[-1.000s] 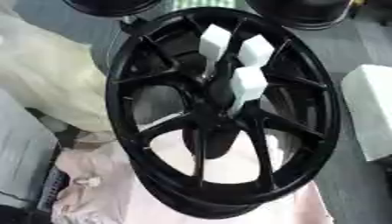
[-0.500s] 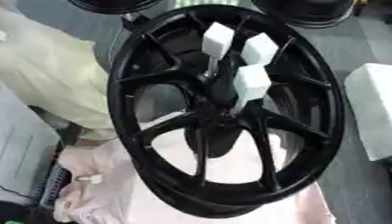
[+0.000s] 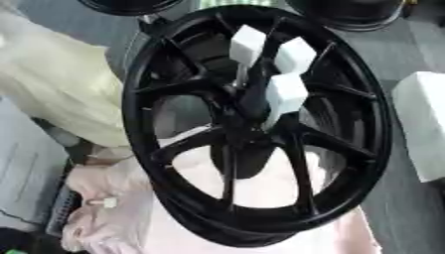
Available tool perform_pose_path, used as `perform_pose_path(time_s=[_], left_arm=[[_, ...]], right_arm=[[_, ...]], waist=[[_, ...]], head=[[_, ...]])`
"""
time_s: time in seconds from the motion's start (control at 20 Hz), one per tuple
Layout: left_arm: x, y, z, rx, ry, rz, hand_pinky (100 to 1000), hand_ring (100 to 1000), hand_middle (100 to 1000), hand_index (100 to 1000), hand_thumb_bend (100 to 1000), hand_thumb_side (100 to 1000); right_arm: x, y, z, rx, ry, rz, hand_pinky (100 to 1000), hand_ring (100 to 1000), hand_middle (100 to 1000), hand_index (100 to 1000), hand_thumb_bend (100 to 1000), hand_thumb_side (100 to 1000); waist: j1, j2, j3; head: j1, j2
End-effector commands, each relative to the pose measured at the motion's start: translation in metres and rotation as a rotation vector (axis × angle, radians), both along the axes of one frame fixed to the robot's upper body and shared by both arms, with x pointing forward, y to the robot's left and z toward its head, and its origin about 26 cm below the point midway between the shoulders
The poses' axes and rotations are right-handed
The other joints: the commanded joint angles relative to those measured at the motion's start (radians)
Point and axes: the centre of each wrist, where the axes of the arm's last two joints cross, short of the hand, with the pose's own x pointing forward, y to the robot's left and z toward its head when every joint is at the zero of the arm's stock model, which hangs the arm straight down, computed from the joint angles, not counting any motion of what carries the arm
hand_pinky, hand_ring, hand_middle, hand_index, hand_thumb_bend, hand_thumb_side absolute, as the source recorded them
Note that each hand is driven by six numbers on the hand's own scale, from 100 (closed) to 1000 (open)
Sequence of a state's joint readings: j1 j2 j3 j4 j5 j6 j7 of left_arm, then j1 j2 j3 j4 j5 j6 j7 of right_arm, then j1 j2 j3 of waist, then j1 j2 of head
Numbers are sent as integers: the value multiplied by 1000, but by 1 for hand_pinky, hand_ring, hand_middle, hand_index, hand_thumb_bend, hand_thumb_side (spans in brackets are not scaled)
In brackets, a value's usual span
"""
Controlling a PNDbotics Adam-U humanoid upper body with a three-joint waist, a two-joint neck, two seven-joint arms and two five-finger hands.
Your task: Pull the pin out of the wheel hub.
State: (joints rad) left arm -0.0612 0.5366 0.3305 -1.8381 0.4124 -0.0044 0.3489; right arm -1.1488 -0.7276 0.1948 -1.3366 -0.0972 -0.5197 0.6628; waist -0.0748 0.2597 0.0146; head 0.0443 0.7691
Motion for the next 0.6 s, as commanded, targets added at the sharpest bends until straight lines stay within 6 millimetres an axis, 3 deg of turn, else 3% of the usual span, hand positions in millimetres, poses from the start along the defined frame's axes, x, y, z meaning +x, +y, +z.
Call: perform_pose_path(time_s=[0.05, 0.25, 0.6], left_arm=[[-1, 3, 13, 40, -25, -5, 525, 521, 523, 662, 119, 875], [-1, 2, 13, 39, -24, -10, 527, 521, 523, 661, 119, 874], [-1, 2, 12, 30, -21, -14, 526, 522, 523, 661, 123, 872]], right_arm=[[-8, 4, 11, -347, -203, 128, 812, 775, 680, 775, 450, 371], [-6, 17, 8, -412, -254, 142, 822, 788, 697, 779, 448, 366], [5, 58, -5, -437, -281, 224, 818, 790, 711, 797, 454, 381]], waist=[[6, -17, 0], [9, -20, 1], [15, -32, -8]], head=[[-3, 1], [-11, 1], [-15, 1]])
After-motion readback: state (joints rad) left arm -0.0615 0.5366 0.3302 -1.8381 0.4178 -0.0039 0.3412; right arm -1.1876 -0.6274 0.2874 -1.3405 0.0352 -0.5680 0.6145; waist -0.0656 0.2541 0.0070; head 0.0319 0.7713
